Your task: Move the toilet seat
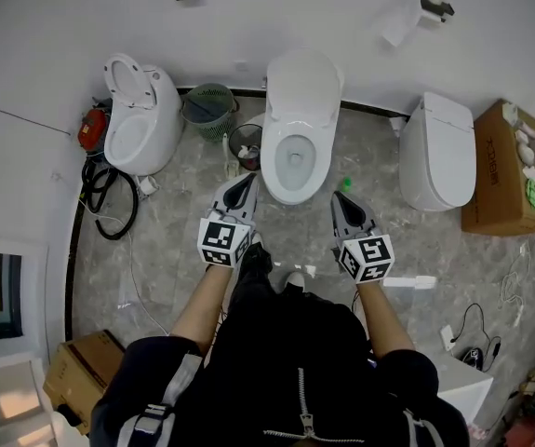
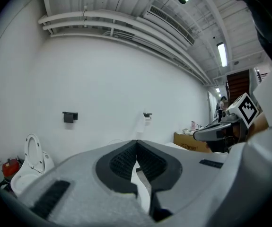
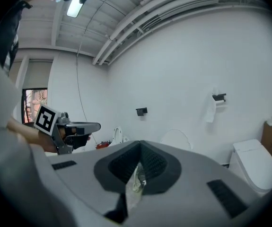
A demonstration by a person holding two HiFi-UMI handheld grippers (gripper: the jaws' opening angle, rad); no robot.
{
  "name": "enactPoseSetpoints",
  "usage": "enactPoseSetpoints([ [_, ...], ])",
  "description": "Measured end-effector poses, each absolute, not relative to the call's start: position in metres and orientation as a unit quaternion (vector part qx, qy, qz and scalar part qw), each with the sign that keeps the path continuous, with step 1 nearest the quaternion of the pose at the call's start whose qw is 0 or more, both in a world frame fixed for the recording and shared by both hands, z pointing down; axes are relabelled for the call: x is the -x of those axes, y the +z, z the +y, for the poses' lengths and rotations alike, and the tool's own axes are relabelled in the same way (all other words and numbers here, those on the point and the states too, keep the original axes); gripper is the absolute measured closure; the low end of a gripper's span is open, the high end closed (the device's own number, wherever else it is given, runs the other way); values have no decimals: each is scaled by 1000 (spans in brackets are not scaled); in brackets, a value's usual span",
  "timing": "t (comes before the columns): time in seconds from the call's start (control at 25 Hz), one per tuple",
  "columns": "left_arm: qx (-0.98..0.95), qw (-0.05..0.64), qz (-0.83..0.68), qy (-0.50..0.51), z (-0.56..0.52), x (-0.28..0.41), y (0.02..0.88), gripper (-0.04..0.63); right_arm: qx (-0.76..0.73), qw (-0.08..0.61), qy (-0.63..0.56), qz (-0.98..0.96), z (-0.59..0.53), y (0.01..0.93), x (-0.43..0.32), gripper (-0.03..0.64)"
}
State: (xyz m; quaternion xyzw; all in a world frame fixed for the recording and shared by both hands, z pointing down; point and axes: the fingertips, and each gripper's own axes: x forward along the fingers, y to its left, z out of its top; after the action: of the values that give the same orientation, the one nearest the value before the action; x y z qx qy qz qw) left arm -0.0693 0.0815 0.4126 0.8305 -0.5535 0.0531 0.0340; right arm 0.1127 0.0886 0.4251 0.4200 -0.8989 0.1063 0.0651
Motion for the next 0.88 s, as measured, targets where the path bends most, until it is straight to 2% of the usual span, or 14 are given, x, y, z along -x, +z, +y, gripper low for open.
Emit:
enactPoseSetpoints([
  [0.88, -875, 48, -479, 57, -89, 152, 434, 591, -481, 83, 119, -865, -55, 434, -11, 626],
])
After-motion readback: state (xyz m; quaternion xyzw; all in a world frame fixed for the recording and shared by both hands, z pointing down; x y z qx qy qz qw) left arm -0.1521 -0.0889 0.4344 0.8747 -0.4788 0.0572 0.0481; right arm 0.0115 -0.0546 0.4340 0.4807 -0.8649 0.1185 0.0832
